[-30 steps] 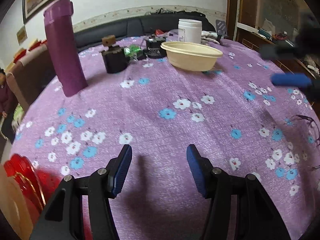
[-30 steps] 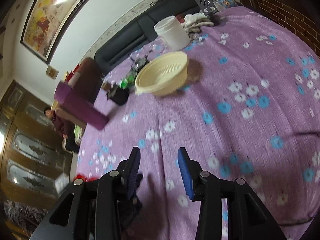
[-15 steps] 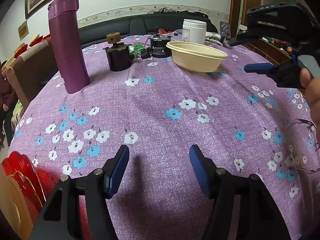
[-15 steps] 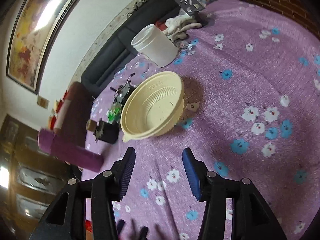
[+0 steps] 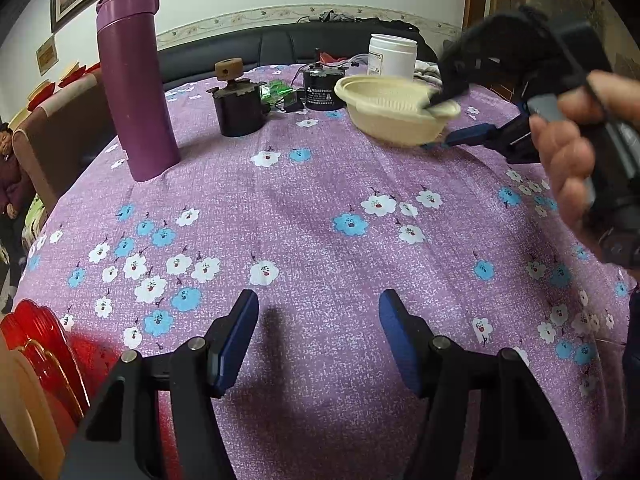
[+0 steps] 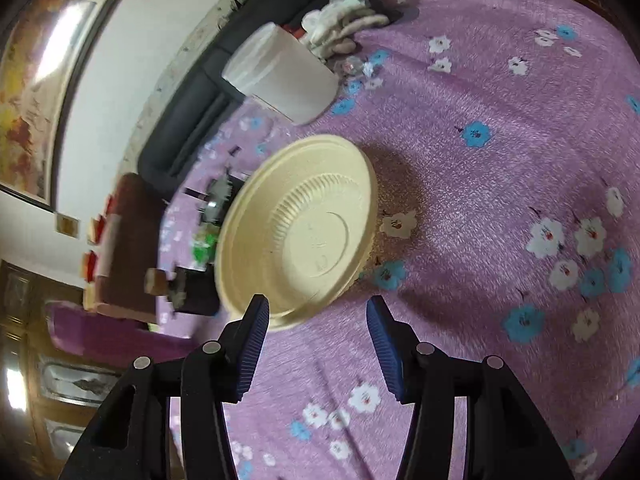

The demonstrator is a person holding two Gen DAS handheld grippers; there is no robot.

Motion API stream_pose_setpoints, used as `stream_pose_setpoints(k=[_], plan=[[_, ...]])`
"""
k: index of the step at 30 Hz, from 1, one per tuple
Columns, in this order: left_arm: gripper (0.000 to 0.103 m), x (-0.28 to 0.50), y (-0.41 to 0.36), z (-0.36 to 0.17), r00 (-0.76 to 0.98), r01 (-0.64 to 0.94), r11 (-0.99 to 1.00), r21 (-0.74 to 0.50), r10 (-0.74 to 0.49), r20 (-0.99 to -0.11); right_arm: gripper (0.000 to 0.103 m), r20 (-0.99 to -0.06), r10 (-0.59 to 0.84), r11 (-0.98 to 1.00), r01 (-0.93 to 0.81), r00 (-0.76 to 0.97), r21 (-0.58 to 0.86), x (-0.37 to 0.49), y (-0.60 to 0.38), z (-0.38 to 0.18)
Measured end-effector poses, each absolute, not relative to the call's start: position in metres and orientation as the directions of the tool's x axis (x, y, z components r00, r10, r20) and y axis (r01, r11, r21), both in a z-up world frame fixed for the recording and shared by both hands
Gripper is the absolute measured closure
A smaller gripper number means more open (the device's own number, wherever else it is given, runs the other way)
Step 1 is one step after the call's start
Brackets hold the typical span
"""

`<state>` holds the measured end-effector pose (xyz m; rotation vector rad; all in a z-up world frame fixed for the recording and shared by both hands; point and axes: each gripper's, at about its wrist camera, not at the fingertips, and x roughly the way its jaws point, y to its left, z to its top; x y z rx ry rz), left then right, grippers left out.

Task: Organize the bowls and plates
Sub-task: 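Grasp the rim of the beige plastic bowl with the right gripper and lift, then bring the beige bowl toward the left gripper while the left gripper grasps its rim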

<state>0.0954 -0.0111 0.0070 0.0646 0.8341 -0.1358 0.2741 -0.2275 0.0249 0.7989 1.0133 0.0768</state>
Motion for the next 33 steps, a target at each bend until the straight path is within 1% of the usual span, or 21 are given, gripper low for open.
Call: stream_pose_setpoints(k=[1,2,5,8,17,25,28,31,33], plan=[[0.041,0.096,-0.011,0.007,0.665,0.142,0.990,0.003,-0.093,-0.741,0.072,-0.744,0.399,0.738,0.294,0.536,0.607,0.277,-0.227,0.022],[0.041,0.096,-0.010,0.007,0.665,0.141,0.990,0.002,-0.094,-0.741,0.081,-0.754,0.391,0.748,0.295,0.528,0.594,0.278,-0.227,0.020],[0.041,0.096,-0.009,0.008,0.669,0.139,0.990,-0.001,-0.094,-0.737,0.089,-0.769,0.362,0.780,0.281,0.527,0.559,0.274,-0.233,0.022],[0.041,0.095,-0.009,0.008,0.674,0.137,0.991,0.000,-0.093,-0.733,0.093,-0.789,0.325,0.837,0.231,0.521,0.497,0.263,-0.235,0.032],[0.041,0.093,-0.005,0.013,0.688,0.121,0.993,-0.016,-0.095,-0.719,0.094,-0.812,0.233,0.954,0.034,0.535,0.296,0.180,-0.251,0.082],[0.041,0.094,0.004,0.014,0.685,0.091,0.995,-0.042,-0.093,-0.722,0.094,-0.823,0.235,0.971,-0.168,0.517,0.172,0.092,-0.253,0.116],[0.041,0.094,0.005,0.014,0.685,0.084,0.996,-0.041,-0.087,-0.723,0.094,-0.834,0.276,0.952,-0.257,0.478,0.168,0.070,-0.251,0.121],[0.041,0.095,0.004,0.014,0.687,0.081,0.996,-0.036,-0.081,-0.722,0.094,-0.852,0.309,0.929,-0.327,0.423,0.174,0.063,-0.246,0.114],[0.041,0.094,0.005,0.015,0.690,0.079,0.996,-0.032,-0.078,-0.719,0.094,-0.854,0.323,0.922,-0.337,0.407,0.189,0.066,-0.242,0.104]])
